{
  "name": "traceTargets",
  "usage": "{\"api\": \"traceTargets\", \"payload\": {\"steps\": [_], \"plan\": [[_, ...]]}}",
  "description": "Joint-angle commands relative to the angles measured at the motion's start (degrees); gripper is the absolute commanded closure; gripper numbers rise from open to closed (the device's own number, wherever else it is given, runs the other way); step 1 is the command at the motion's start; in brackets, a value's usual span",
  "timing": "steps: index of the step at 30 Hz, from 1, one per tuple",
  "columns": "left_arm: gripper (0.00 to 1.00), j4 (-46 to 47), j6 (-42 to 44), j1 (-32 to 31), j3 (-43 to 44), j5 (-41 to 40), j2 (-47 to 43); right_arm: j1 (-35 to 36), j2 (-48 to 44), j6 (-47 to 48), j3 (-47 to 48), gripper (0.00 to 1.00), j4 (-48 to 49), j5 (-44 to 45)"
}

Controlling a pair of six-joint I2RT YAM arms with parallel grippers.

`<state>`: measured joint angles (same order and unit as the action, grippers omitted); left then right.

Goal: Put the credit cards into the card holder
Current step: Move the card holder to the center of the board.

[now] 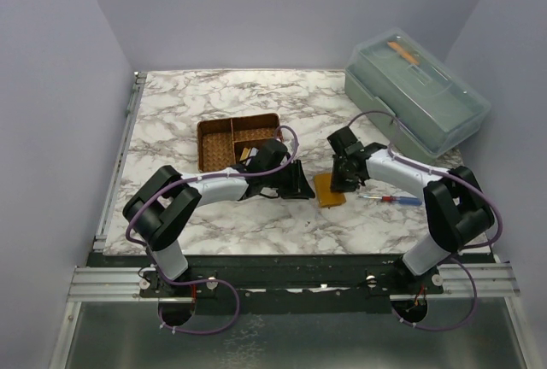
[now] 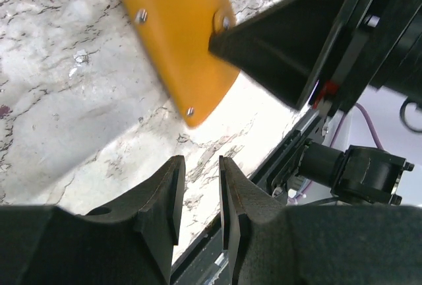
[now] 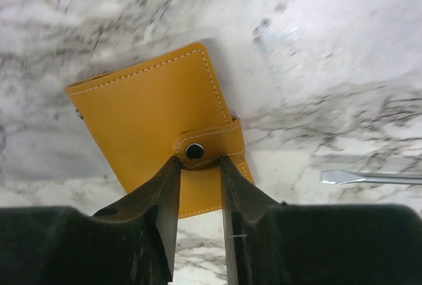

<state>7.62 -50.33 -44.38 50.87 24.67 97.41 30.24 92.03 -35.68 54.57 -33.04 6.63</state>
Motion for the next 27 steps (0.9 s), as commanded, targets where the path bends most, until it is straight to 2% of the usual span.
{"api": "traceTargets", "payload": {"steps": [1,8,13,19,27], "plan": [[0.67,0.82,0.21,-0.02,-1.11,1.31,-1.13,-3.85,2.95,-0.46,0.50,0.73,0.11,10.09],[0.67,0.64,0.65,0.35,-1.78,1.46,-2.31,-9.96,3.09,2.92,2.65,0.72,0.51,10.72],[0.67,0.64,0.81,0.39,-1.83,1.82,-2.62,-15.28,2.71,5.66,3.19,0.67,2.02,9.09],[0.67,0.64,0.86,0.39,-2.17,2.05,-2.66,-15.84,2.75,8.79,5.37,0.56,2.49,6.40],[0.67,0.83,1.03,0.44,-2.44,2.22,-2.91,-16.35,4.56,8.86,8.23,0.55,0.57,9.78]]}}
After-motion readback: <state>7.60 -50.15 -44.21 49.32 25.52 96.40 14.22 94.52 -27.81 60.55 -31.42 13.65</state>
